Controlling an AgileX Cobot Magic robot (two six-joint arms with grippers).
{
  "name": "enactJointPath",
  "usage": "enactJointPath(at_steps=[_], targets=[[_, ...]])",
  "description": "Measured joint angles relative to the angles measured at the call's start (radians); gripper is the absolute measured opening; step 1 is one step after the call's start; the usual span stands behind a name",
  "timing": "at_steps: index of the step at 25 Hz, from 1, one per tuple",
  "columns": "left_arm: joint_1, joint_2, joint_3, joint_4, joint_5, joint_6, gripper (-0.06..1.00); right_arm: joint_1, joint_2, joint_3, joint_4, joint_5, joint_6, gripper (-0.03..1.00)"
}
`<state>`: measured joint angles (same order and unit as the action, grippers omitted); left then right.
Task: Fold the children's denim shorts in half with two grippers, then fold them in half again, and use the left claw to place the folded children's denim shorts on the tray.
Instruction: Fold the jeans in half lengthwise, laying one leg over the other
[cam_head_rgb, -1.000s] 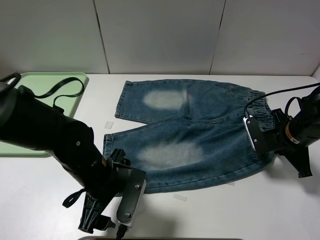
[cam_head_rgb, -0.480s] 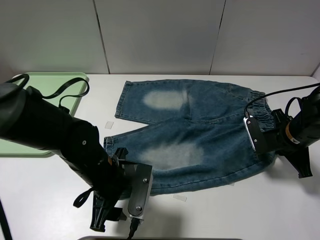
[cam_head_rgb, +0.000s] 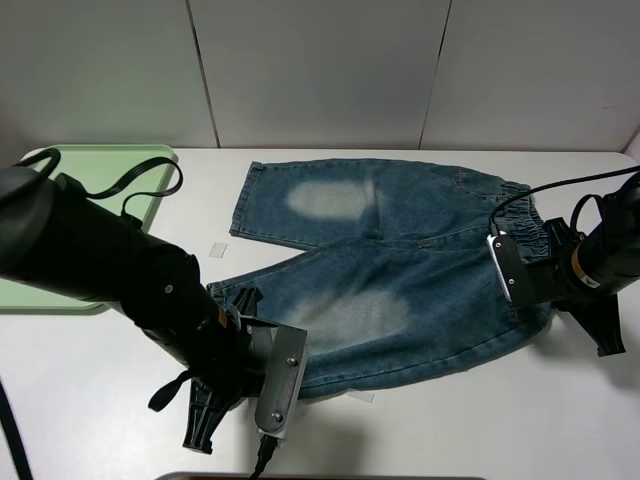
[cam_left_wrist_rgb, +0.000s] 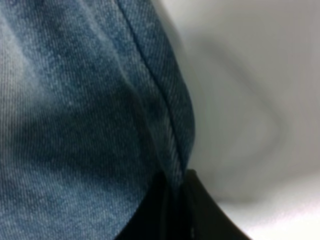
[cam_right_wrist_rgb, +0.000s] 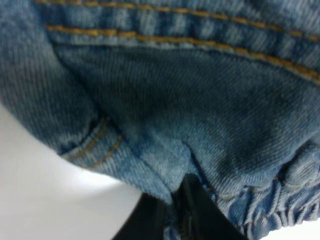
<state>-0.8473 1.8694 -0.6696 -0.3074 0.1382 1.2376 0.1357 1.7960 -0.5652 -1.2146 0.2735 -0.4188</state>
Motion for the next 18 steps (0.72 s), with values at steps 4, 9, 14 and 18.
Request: enactJointPath(at_steps=[4, 9, 14, 18], targets=[[0.0, -0.024, 0.007, 0.015, -0.021, -0.012, 0.01, 0.0, -0.012, 0.0, 0.0, 0.003, 0.0, 0.0], [0.001, -0.093, 0.02, 0.057, -0.042, -0.027, 0.0, 0.0, -0.078, -0.002, -0.007, 0.02, 0.005, 0.0], [0.04, -0.185, 0.021, 0.085, -0.102, -0.028, 0.0, 0.0, -0.125, -0.057, -0.007, 0.06, 0.099, 0.0], [0.164, -0.213, 0.021, 0.085, -0.138, -0.028, 0.0, 0.0, -0.14, -0.128, -0.007, 0.073, 0.232, 0.0]])
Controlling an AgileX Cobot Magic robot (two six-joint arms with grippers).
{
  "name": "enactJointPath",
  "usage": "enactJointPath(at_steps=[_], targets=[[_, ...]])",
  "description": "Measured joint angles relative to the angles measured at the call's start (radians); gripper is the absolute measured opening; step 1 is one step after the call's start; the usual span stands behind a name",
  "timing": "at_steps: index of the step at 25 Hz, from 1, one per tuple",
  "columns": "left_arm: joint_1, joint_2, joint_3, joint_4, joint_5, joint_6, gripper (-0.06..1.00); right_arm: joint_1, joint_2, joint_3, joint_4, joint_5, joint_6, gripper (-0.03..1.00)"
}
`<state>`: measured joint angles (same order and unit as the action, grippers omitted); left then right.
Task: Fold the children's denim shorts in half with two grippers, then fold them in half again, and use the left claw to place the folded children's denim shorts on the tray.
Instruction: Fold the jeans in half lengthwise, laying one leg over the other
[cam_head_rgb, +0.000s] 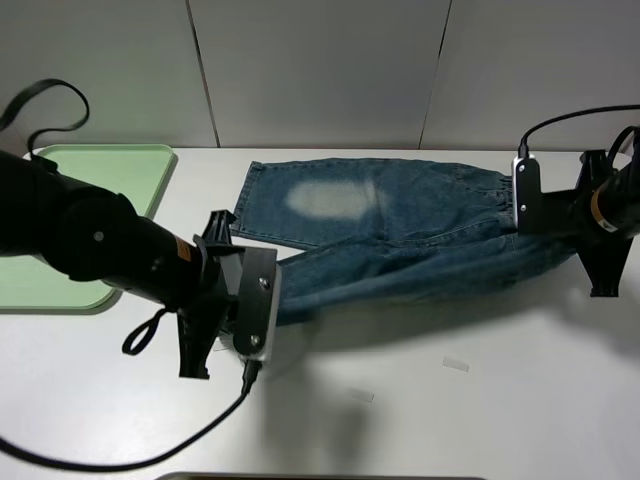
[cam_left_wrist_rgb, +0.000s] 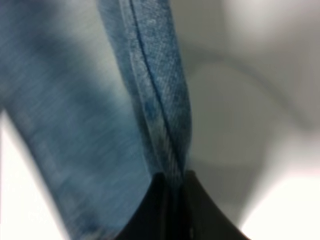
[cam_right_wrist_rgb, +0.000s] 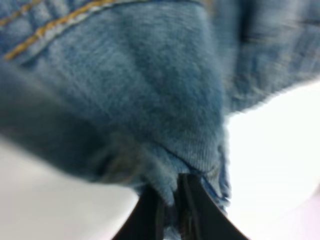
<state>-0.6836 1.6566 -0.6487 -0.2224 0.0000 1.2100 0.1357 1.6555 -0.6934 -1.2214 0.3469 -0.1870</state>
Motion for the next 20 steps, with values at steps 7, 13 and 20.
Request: enactJointPath(at_steps=[7, 13, 20], targets=[[0.137, -0.001, -0.002, 0.0, -0.139, -0.015, 0.0, 0.0, 0.0, -0.141, -0.001, -0.09, 0.246, 0.0], [0.157, 0.029, -0.064, 0.001, -0.206, -0.006, 0.0, -0.016, 0.018, -0.192, -0.013, -0.134, 0.288, 0.0], [0.165, 0.151, -0.229, 0.004, -0.234, 0.055, 0.0, -0.094, 0.07, -0.192, -0.015, -0.163, 0.388, 0.0]])
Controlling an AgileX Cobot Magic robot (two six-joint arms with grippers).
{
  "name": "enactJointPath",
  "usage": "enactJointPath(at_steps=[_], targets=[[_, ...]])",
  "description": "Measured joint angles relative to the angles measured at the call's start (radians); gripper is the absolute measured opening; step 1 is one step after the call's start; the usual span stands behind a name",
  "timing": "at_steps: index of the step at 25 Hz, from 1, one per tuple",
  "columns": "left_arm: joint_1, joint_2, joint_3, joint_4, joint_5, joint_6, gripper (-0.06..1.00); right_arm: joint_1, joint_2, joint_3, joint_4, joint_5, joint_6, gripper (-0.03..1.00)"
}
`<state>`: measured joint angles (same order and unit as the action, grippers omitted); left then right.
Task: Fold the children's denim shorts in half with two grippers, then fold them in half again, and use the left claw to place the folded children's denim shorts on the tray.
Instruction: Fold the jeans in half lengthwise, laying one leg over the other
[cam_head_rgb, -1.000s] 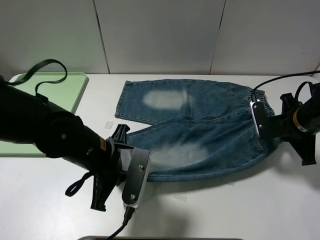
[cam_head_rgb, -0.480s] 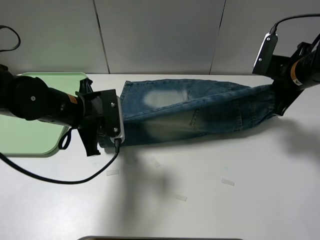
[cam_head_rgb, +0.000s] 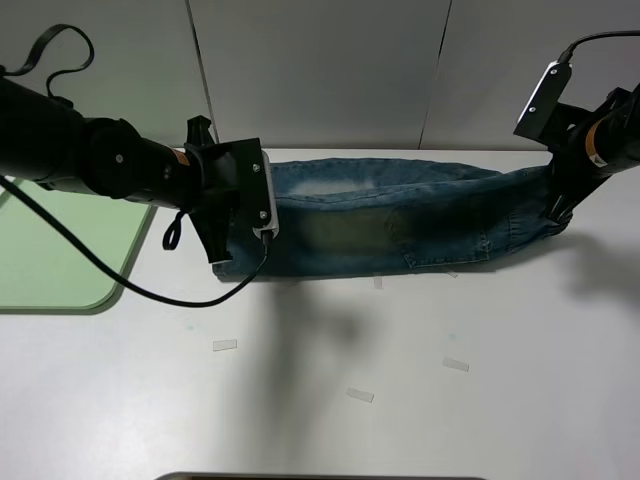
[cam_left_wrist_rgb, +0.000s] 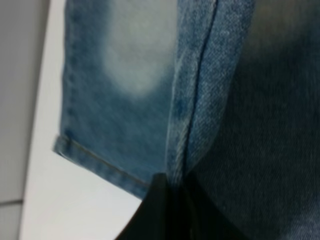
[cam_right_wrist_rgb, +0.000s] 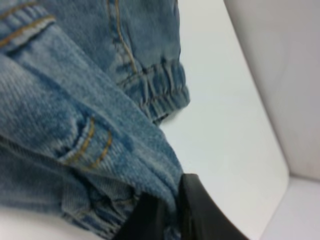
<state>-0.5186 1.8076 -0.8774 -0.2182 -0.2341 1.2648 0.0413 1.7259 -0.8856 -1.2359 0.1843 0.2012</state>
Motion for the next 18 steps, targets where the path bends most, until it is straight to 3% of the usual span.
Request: enactJointPath(at_steps=[9, 18], targets=[[0.034, 0.106, -0.141, 0.003, -0.115, 0.056, 0.0, -0.151, 0.013, -0.009, -0.001, -0.205, 0.165, 0.0], [0.064, 0.207, -0.266, 0.006, -0.141, 0.063, 0.0, -0.162, 0.128, -0.148, 0.085, -0.212, 0.188, 0.0]])
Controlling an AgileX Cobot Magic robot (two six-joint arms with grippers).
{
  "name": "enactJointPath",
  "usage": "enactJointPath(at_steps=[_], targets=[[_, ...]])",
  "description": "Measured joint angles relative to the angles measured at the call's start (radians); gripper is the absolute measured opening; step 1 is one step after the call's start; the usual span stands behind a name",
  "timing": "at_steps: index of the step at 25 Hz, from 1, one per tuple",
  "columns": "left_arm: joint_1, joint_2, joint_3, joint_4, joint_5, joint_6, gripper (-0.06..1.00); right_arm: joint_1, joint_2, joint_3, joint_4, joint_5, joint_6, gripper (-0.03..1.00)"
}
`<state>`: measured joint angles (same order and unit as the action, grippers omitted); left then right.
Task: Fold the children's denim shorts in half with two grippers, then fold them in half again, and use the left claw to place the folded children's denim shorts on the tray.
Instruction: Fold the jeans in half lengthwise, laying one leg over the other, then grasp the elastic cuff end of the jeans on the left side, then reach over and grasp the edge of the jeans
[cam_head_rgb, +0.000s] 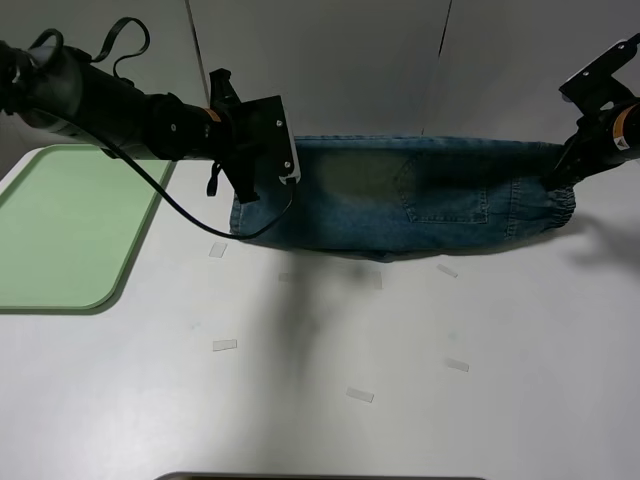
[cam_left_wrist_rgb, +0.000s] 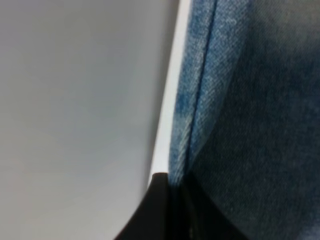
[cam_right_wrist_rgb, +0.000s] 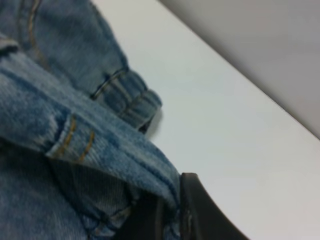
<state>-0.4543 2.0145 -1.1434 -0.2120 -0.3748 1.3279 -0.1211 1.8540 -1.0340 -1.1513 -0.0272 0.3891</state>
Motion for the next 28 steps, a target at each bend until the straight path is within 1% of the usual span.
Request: enactJointPath(at_steps=[6, 8, 10, 12, 13, 14, 15, 17, 19, 21, 25, 28], targets=[[0.003, 0.062, -0.059, 0.001, -0.059, 0.0, 0.0, 0.0, 0.049, -0.063, 0.023, 0.002, 0.003, 0.0], [0.003, 0.079, -0.065, 0.001, -0.072, 0.0, 0.03, 0.0, 0.06, -0.07, 0.023, -0.009, 0.0, 0.02], [0.008, 0.096, -0.065, 0.001, -0.077, 0.0, 0.17, -0.002, 0.069, -0.071, 0.024, -0.015, -0.018, 0.12], [0.014, 0.097, -0.065, -0.001, -0.105, 0.0, 0.37, -0.005, 0.078, -0.082, 0.027, -0.021, -0.038, 0.32], [0.014, 0.099, -0.065, -0.002, -0.137, -0.001, 0.46, -0.009, 0.086, -0.094, 0.027, -0.03, -0.045, 0.41], [0.014, 0.102, -0.065, -0.003, -0.193, -0.013, 0.57, -0.011, 0.092, -0.111, 0.027, -0.038, -0.051, 0.52], [0.014, 0.104, -0.066, -0.008, -0.255, -0.032, 0.63, -0.011, 0.095, -0.132, 0.028, -0.041, -0.054, 0.57], [0.014, 0.105, -0.074, -0.031, -0.345, -0.088, 0.71, -0.011, 0.098, -0.174, 0.04, -0.042, -0.059, 0.63], [0.014, 0.105, -0.091, -0.064, -0.404, -0.136, 0.73, -0.011, 0.098, -0.215, 0.071, -0.052, -0.059, 0.64], [0.014, 0.105, -0.102, -0.094, -0.43, -0.176, 0.74, -0.011, 0.098, -0.246, 0.131, -0.056, -0.057, 0.65], [0.014, 0.105, -0.102, -0.121, -0.435, -0.196, 0.75, -0.011, 0.093, -0.259, 0.265, -0.048, -0.054, 0.65], [0.013, 0.086, -0.102, -0.153, -0.435, -0.203, 0.75, -0.011, 0.066, -0.259, 0.325, -0.028, -0.054, 0.66]])
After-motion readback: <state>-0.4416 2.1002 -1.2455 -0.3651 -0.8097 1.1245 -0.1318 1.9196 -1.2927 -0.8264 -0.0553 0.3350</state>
